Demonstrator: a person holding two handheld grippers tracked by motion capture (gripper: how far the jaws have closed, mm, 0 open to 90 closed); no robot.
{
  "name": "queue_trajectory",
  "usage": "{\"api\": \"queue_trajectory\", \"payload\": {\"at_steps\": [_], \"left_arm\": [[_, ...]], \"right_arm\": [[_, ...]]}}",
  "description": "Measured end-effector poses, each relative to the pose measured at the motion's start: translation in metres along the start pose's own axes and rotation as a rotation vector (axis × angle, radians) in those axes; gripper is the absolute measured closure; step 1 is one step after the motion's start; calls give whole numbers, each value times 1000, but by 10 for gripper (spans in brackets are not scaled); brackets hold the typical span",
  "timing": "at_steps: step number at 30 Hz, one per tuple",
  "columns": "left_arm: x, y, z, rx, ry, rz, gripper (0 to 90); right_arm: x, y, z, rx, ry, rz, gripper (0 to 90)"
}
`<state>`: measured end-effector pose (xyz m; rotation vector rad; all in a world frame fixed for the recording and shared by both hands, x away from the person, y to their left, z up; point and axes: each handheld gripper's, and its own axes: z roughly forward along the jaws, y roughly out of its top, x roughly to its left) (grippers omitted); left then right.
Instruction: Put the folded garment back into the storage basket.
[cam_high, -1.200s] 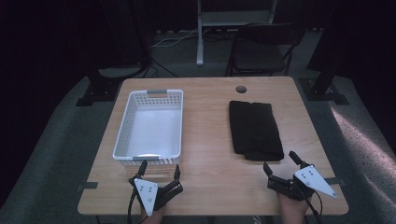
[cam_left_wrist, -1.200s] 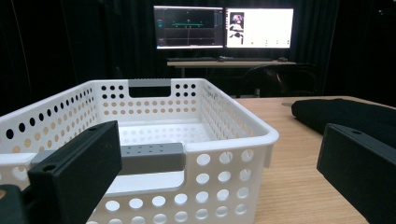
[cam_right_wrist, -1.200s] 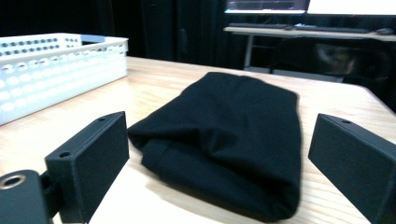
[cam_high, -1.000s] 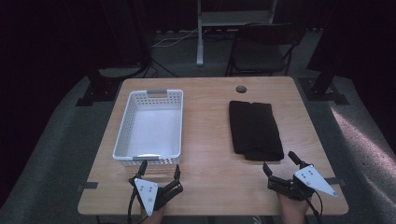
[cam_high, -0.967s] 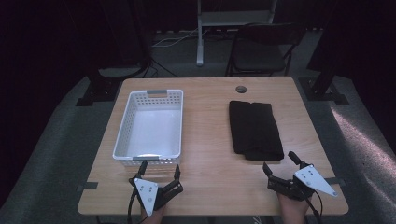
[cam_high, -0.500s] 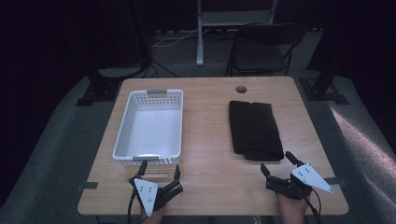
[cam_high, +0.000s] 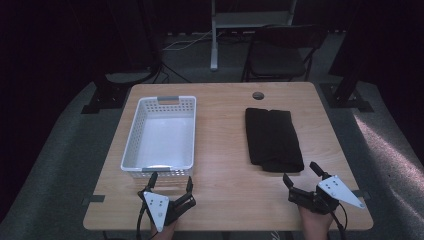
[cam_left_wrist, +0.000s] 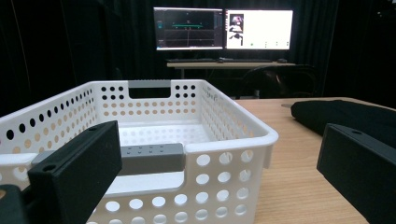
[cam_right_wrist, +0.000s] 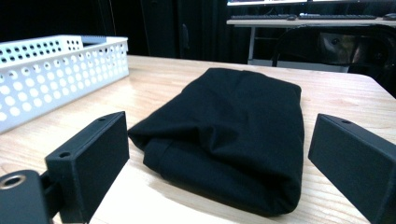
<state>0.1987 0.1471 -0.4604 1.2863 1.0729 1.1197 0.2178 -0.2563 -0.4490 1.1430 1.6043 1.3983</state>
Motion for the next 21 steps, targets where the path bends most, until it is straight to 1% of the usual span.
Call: {"api": "queue_trajectory", "payload": {"at_steps": [1, 3, 5, 6, 9, 13, 16, 21], "left_arm": [[0, 0, 0, 0, 0, 0, 8], [0, 0, 0, -1, 0, -1, 8], [0, 0, 0, -1, 1, -1, 7], [0, 0, 0, -1, 1, -1, 7], [0, 0, 0, -2, 2, -1, 7], [0, 0, 0, -2, 3, -1, 7], [0, 0, 0, -2, 5, -1, 8], [0, 0, 0, -1, 6, 0, 8]], "right_arm": [[-1, 1, -1, -5, -2, 1, 46], [-2, 1, -1, -6, 0, 18, 45], [-3, 2, -2, -10, 14, 46, 46], [-3, 4, -3, -8, 14, 51, 46], [0, 9, -8, -27, -4, 41, 47], [2, 17, -15, -68, -17, 22, 47], [1, 21, -16, -66, -13, 16, 47], [-1, 27, -16, -75, -20, 14, 46]]}}
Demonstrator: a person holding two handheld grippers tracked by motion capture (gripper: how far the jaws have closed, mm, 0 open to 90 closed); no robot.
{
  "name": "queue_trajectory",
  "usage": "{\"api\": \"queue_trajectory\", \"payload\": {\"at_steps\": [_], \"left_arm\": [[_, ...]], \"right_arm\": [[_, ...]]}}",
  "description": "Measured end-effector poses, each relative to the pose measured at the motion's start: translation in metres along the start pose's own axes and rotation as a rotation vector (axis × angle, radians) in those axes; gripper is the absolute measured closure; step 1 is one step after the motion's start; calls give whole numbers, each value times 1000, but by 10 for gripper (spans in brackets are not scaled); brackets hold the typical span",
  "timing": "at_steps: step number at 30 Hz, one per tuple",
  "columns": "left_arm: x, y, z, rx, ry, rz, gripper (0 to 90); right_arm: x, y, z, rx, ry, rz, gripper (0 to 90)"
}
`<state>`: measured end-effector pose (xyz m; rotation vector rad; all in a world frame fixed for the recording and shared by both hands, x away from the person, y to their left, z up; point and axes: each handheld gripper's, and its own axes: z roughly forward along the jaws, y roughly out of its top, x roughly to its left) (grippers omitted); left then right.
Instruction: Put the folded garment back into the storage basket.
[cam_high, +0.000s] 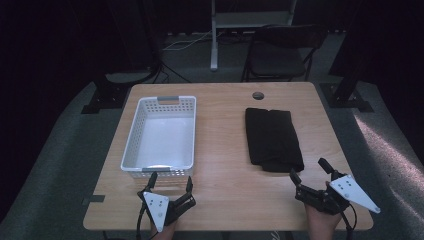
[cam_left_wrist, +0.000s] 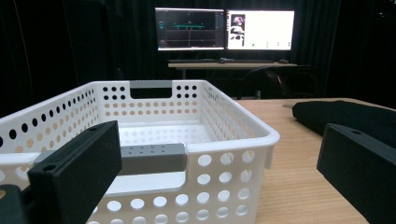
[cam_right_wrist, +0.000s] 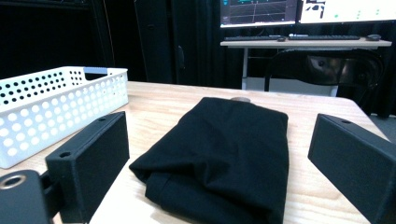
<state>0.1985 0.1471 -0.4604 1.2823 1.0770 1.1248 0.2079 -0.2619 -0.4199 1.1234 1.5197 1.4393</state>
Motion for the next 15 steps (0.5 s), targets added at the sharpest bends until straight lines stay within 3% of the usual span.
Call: {"api": "queue_trajectory", "payload": {"at_steps": [15], "left_arm": [[0, 0, 0, 0, 2, 0, 7]], "right_arm": [[-12, 29, 15, -15, -1, 8, 58]]}}
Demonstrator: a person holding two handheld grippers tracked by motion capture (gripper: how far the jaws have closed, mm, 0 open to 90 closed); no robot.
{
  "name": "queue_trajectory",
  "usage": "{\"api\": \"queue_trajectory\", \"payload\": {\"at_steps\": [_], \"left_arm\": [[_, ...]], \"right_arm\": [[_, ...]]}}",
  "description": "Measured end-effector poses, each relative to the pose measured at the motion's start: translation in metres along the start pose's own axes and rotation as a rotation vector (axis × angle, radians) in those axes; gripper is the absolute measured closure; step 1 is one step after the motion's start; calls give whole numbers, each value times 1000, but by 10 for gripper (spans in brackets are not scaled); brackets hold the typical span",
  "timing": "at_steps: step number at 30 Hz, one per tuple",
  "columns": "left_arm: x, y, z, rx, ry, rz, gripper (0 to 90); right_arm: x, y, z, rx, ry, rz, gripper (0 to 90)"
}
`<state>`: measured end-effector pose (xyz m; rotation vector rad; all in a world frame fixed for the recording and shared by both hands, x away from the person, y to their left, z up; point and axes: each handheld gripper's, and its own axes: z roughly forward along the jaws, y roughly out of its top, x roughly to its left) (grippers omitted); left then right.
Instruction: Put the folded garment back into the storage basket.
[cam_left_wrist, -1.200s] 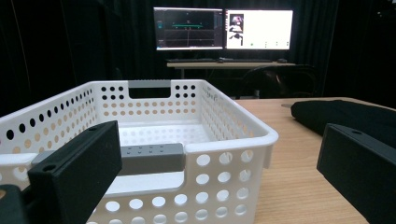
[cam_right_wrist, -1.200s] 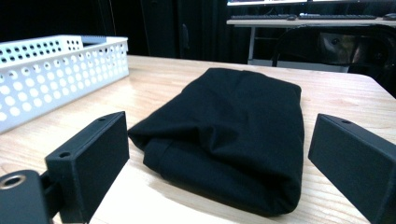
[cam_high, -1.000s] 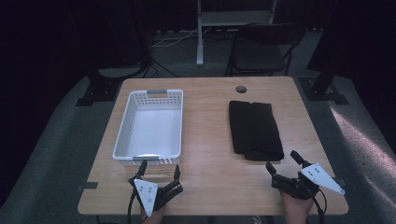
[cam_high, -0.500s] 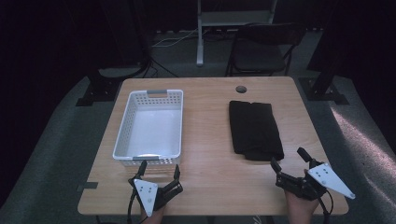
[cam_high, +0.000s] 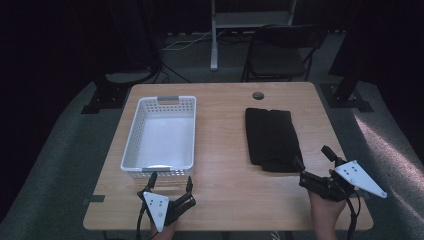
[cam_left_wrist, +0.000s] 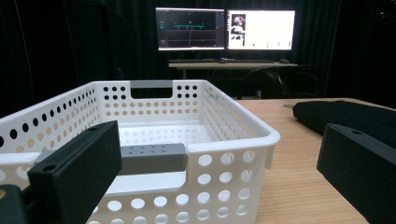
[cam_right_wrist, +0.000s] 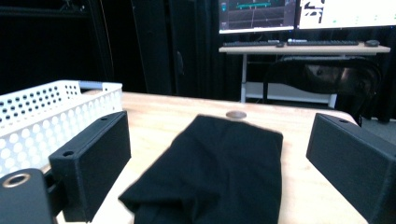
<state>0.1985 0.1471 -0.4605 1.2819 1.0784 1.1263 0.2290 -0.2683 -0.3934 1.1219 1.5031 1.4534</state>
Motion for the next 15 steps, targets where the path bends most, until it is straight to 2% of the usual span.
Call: {"api": "queue_trajectory", "payload": {"at_steps": [8, 15], "left_arm": [[0, 0, 0, 0, 0, 0, 8], [0, 0, 0, 0, 0, 0, 8]], "right_arm": [[-3, 19, 15, 8, -2, -6, 58], [-6, 27, 20, 17, -37, -20, 59]]}}
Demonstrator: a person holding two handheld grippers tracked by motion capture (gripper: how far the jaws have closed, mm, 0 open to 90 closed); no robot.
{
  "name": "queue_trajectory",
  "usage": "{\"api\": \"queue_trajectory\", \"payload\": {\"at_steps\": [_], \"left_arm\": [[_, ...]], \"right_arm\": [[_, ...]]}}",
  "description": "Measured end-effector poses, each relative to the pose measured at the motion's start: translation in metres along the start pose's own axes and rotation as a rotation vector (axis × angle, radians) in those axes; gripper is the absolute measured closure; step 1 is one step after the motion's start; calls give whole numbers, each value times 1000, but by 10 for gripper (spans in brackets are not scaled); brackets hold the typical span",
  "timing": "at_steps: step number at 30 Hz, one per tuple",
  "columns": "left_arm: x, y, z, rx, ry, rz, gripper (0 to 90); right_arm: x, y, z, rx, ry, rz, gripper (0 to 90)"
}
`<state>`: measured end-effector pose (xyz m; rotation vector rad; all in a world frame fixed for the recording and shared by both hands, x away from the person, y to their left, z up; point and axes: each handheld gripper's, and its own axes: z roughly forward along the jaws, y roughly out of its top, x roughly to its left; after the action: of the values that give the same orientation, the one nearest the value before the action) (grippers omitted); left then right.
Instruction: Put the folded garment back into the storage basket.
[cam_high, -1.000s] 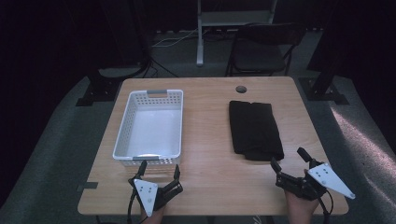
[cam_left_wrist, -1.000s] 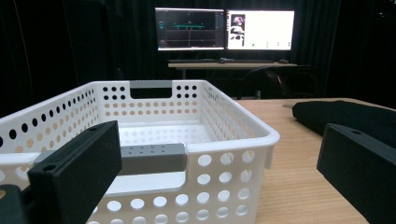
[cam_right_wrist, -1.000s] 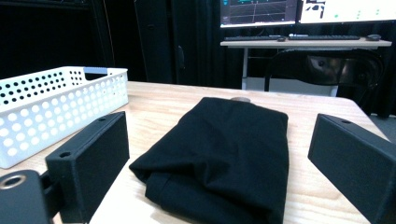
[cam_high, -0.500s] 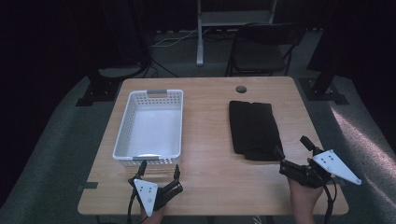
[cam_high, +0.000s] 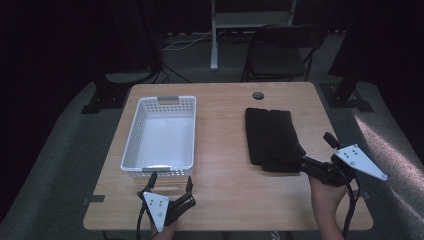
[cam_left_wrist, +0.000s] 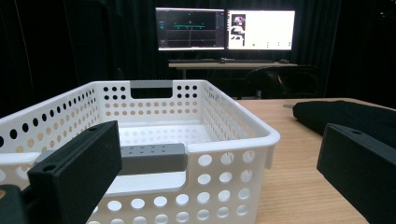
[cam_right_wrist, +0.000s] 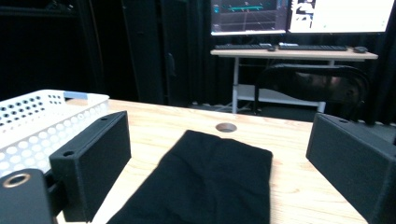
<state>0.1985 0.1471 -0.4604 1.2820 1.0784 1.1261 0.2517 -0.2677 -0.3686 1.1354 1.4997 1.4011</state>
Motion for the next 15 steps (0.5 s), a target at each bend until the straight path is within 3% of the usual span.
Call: {"api": "queue_trajectory", "payload": {"at_steps": [15], "left_arm": [[0, 0, 0, 1, -1, 0, 7]], "right_arm": [[-16, 14, 31, 55, -11, 49, 58]]}}
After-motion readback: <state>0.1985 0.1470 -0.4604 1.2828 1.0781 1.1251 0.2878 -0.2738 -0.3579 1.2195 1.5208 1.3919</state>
